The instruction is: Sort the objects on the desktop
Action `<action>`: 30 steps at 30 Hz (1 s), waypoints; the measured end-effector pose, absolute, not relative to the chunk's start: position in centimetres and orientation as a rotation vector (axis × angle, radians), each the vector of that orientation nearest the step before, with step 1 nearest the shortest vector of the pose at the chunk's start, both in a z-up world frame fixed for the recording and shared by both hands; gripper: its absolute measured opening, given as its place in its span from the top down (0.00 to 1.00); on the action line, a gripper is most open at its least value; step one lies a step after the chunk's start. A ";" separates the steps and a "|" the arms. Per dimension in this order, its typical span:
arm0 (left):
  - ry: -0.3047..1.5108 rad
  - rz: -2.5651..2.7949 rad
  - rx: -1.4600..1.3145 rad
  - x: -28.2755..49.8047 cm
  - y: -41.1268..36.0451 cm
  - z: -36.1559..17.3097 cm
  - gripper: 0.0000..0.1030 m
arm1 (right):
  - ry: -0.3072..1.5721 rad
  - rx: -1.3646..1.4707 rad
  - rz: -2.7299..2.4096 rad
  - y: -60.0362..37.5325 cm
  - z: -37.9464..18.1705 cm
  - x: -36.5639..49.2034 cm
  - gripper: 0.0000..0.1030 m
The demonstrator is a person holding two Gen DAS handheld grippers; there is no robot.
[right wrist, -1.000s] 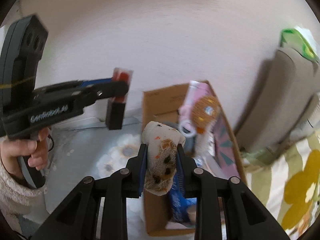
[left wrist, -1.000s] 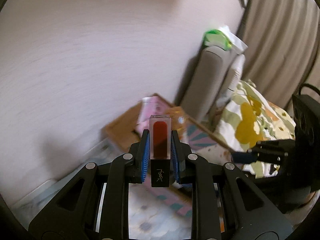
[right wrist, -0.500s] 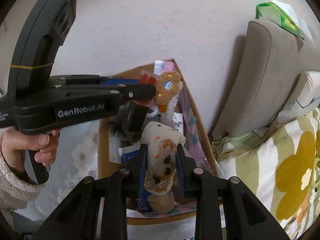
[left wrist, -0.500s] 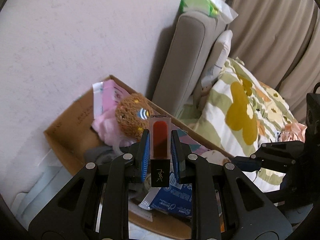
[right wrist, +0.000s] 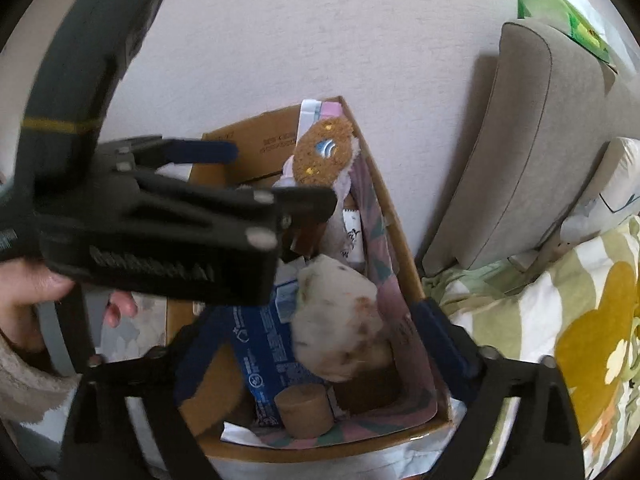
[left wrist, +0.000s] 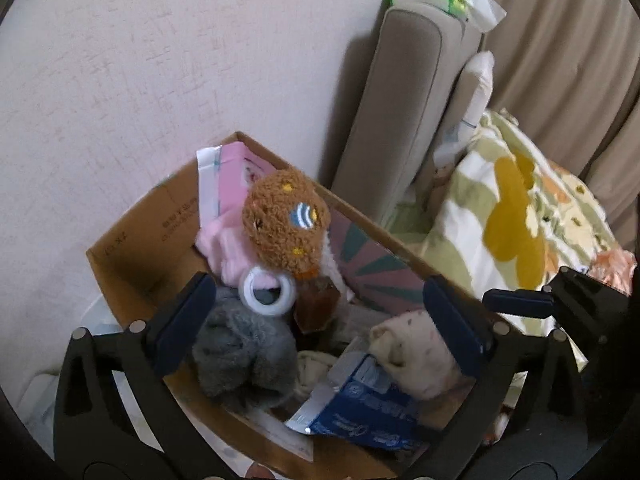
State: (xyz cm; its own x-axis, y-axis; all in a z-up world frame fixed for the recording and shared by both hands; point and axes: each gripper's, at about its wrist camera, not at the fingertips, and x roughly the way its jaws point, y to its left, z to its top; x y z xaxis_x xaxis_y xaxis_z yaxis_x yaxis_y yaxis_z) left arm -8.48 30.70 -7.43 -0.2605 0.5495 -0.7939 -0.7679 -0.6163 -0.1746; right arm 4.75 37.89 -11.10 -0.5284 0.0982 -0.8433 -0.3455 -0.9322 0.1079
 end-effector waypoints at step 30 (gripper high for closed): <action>0.198 2.339 -1.027 -5.1 12.5 4.1 0.00 | 0.263 -1.205 2.606 29.9 -3.7 2.7 0.01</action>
